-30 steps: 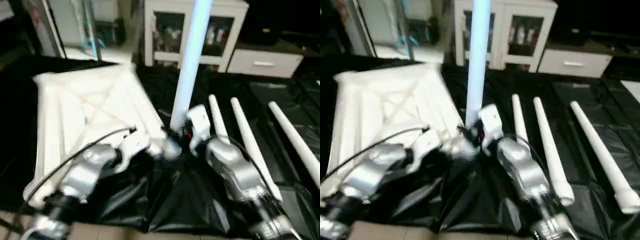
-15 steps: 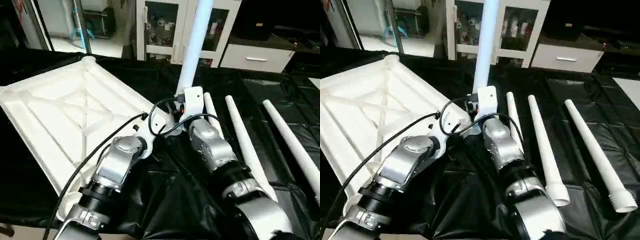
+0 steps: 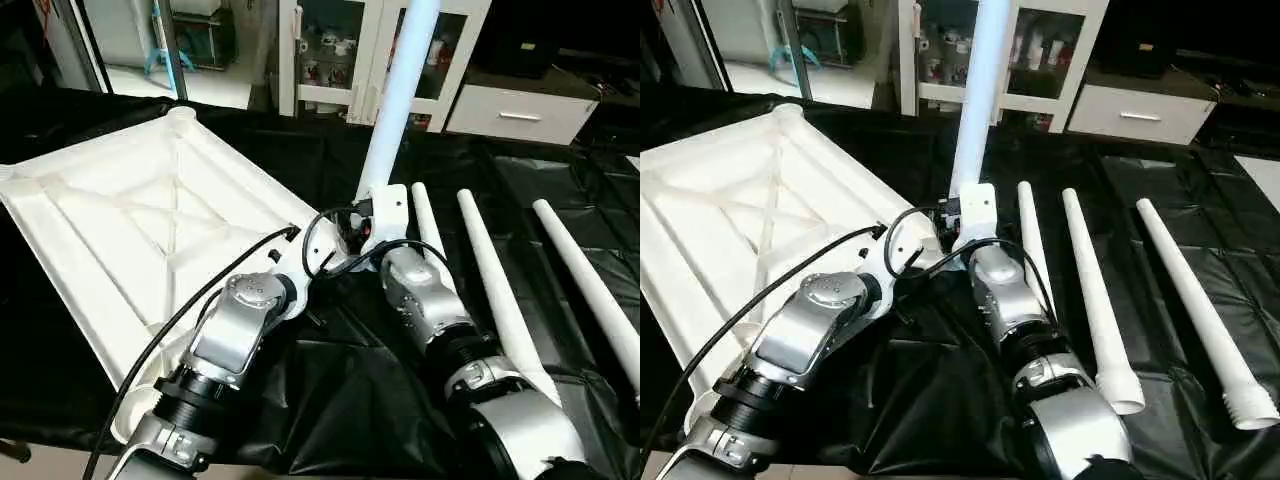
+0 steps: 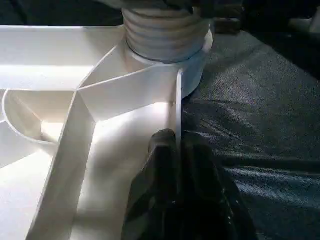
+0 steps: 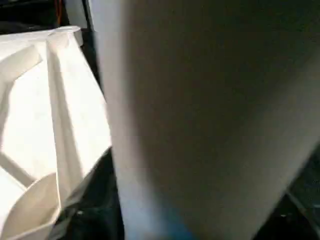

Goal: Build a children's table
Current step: Insert table leg to table base

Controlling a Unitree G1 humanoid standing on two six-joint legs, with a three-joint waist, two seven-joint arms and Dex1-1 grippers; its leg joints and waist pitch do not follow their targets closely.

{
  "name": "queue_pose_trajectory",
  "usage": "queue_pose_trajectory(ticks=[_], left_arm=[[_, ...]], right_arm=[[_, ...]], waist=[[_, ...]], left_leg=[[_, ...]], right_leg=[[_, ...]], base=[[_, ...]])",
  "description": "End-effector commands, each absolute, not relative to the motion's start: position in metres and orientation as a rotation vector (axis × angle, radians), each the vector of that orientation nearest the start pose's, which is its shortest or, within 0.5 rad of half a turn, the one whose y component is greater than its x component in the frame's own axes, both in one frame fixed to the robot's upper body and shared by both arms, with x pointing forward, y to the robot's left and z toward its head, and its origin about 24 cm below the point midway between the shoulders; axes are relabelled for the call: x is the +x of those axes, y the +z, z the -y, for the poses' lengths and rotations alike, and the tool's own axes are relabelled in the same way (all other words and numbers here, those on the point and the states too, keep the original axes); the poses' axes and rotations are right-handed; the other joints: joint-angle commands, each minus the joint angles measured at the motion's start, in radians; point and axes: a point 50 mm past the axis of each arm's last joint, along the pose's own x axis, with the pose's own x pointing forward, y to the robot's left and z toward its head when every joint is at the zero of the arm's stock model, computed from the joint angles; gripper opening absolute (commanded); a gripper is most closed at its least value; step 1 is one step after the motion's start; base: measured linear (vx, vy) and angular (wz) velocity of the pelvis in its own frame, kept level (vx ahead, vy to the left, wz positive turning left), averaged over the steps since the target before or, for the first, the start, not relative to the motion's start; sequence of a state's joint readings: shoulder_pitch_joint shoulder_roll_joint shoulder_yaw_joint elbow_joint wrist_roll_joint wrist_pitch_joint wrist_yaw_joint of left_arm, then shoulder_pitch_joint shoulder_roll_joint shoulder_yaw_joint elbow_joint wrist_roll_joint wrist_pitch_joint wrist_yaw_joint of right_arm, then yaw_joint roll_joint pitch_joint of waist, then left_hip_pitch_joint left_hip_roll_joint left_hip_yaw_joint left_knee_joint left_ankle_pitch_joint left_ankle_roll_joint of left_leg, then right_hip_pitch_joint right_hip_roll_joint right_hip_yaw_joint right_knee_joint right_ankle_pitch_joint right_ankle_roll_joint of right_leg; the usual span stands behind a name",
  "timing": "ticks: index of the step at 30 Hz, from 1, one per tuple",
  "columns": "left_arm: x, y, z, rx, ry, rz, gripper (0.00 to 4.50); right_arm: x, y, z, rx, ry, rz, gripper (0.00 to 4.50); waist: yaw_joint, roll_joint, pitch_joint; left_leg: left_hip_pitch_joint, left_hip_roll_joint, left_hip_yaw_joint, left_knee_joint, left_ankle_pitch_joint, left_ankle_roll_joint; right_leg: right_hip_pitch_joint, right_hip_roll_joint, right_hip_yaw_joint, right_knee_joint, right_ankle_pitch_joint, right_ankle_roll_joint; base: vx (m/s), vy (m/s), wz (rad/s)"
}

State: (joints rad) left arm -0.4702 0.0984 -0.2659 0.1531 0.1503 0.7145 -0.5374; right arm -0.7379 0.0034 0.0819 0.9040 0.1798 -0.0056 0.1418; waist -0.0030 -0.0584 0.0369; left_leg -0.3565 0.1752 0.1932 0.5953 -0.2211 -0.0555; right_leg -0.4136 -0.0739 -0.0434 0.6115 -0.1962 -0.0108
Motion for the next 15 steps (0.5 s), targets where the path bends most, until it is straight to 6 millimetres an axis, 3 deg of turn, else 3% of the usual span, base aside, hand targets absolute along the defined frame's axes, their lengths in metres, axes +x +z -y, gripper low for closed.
queue_pose_trajectory(ticks=[1,5,6,9,12,15], left_arm=[[0.303,0.075,-0.058,0.296,-0.832,-0.407,0.00],[0.302,0.074,-0.061,0.308,-0.852,-0.409,0.00],[0.301,0.074,-0.063,0.313,-0.861,-0.408,0.00],[0.299,0.072,-0.070,0.329,-0.892,-0.419,0.00],[0.298,0.069,-0.074,0.338,-0.917,-0.429,0.00],[0.292,0.063,-0.082,0.386,-0.999,-0.451,0.00]], right_arm=[[0.360,0.043,0.082,0.058,0.385,-0.261,3.17],[0.356,0.053,0.082,0.072,0.486,-0.210,3.51],[0.354,0.057,0.083,0.073,0.523,-0.197,3.74],[0.343,0.068,0.088,0.076,0.664,-0.159,3.89],[0.335,0.071,0.097,0.058,0.727,-0.155,4.20],[0.321,0.071,0.115,0.004,0.844,-0.194,4.39]], waist=[[0.012,0.011,-0.053],[0.025,0.010,-0.055],[0.026,0.014,-0.054],[0.047,0.013,-0.055],[0.051,0.015,-0.053],[0.060,0.017,-0.048]], left_leg=[[0.001,0.055,-0.019,-0.066,-0.068,0.101],[0.003,0.056,-0.018,-0.061,-0.025,0.110],[0.003,0.056,-0.018,-0.061,-0.013,0.117],[0.004,0.054,-0.016,-0.053,0.070,0.156],[0.005,0.056,-0.015,-0.052,0.072,0.164],[0.008,0.060,-0.016,-0.056,0.017,0.144]], right_leg=[[0.059,-0.069,0.043,-0.052,0.050,-0.281],[0.062,-0.068,0.045,-0.045,0.096,-0.293],[0.061,-0.066,0.045,-0.044,0.111,-0.297],[0.063,-0.064,0.045,-0.035,0.194,-0.306],[0.060,-0.066,0.045,-0.037,0.170,-0.317],[0.060,-0.066,0.044,-0.043,0.089,-0.302]], base=[[0.000,0.000,0.00],[0.000,0.000,0.00],[0.000,0.000,0.00],[0.000,0.000,0.00],[0.000,0.000,0.00],[0.000,0.000,0.00]])
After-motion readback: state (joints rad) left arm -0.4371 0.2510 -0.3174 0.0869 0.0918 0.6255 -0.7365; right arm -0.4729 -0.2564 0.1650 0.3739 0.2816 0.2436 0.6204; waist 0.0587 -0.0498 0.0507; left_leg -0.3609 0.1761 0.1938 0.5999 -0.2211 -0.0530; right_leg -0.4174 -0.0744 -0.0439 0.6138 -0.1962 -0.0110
